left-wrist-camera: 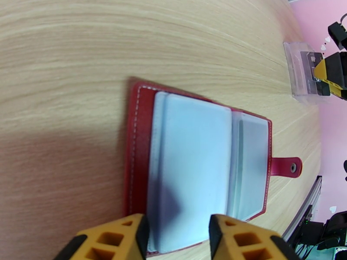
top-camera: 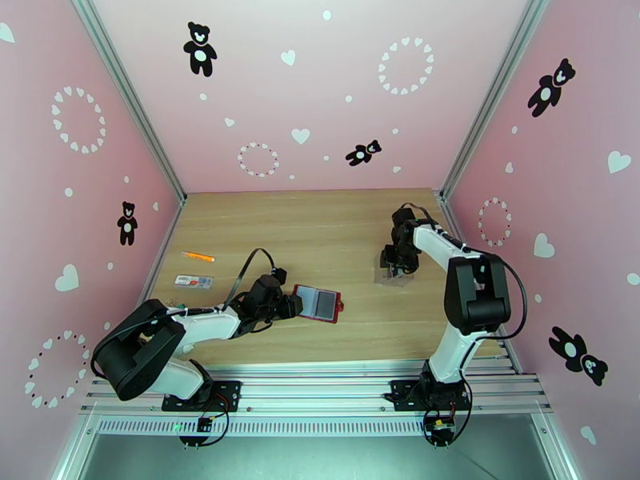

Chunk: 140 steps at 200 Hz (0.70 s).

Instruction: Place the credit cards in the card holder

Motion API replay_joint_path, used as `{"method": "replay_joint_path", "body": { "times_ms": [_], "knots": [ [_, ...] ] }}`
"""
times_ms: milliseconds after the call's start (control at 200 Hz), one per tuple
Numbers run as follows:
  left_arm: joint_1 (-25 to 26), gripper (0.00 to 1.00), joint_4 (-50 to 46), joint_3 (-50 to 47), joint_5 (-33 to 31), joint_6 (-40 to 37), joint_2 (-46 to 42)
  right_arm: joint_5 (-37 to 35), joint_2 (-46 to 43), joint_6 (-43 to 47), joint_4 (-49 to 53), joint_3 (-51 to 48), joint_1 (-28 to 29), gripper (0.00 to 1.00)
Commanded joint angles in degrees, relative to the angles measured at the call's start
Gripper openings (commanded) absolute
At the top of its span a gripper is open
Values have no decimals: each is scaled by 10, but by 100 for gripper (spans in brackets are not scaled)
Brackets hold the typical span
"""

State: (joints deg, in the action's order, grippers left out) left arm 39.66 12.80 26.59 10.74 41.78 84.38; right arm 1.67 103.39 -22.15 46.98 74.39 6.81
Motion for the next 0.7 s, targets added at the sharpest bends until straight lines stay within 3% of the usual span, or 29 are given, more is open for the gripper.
{"method": "replay_joint_path", "body": {
  "times_ms": [0,135,696],
  "knots": [
    [-6,43,-17,-14,-1,-1,13,-32,-36,-4,7,3,4,58],
    [-7,43,-16,-14,-2,0,15,-83,-31,-6,14,9,4,58],
    [-7,43,-16,-14,0,-1,15,-113,10,-6,20,17,3,53]
  ]
}}
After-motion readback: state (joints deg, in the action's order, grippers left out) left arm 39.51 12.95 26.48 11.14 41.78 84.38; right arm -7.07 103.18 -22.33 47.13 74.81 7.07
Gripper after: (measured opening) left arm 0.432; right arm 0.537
